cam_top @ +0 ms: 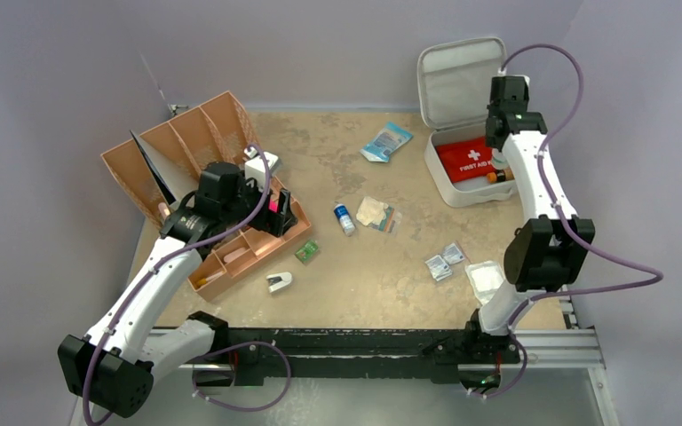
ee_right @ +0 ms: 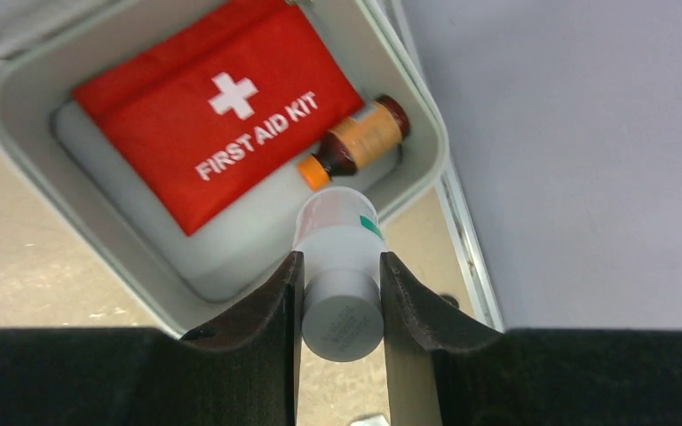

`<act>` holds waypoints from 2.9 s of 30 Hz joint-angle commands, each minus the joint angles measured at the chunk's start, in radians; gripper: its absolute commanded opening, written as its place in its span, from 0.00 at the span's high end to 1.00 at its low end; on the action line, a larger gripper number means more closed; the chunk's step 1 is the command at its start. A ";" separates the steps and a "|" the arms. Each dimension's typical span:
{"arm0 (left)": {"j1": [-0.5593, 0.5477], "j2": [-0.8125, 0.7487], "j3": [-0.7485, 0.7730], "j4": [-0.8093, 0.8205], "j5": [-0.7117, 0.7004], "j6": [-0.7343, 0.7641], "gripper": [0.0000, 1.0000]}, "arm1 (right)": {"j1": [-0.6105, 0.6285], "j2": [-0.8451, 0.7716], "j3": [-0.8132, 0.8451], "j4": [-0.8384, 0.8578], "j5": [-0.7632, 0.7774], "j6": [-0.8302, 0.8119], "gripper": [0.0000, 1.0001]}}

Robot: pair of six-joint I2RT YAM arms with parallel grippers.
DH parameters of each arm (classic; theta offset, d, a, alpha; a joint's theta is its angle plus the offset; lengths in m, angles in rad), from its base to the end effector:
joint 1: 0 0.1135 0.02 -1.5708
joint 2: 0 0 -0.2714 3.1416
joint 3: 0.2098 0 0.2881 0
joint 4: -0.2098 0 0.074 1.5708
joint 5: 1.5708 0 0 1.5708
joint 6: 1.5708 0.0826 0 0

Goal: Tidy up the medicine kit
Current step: Place the pill bottle in the medicine box.

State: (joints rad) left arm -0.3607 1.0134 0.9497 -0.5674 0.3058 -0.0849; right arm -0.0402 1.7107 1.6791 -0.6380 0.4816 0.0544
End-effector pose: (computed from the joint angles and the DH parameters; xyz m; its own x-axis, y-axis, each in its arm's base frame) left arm 0.2577 -0.1238 0.2956 -0.5979 0.1391 -0.7894 0.5151 0.8212 -0.2455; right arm 0.4549 -0.0566 0.3420 -0.5976 0.0723 -0.7985 0.4316 0.8683 -0.2444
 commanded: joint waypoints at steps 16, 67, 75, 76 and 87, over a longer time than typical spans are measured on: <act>-0.004 -0.022 0.015 0.000 -0.006 0.019 0.18 | 0.100 0.252 0.104 -0.039 0.002 -0.133 0.89; -0.006 0.001 0.001 0.026 0.041 -0.004 0.18 | 0.095 0.270 -0.069 -0.177 -0.225 -0.096 0.48; -0.006 0.000 0.001 0.026 0.035 -0.003 0.18 | 0.073 0.312 -0.048 -0.175 -0.159 -0.117 0.52; -0.006 0.001 0.001 0.026 0.035 -0.002 0.18 | 0.071 0.316 -0.046 -0.171 -0.147 -0.121 0.52; -0.006 0.006 0.000 0.025 0.026 -0.001 0.18 | 0.064 0.335 0.023 -0.178 -0.088 -0.120 0.55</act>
State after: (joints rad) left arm -0.3614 1.0172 0.9497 -0.5705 0.3325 -0.0856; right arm 0.0322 2.0468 1.6497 -0.7948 0.3313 -0.0628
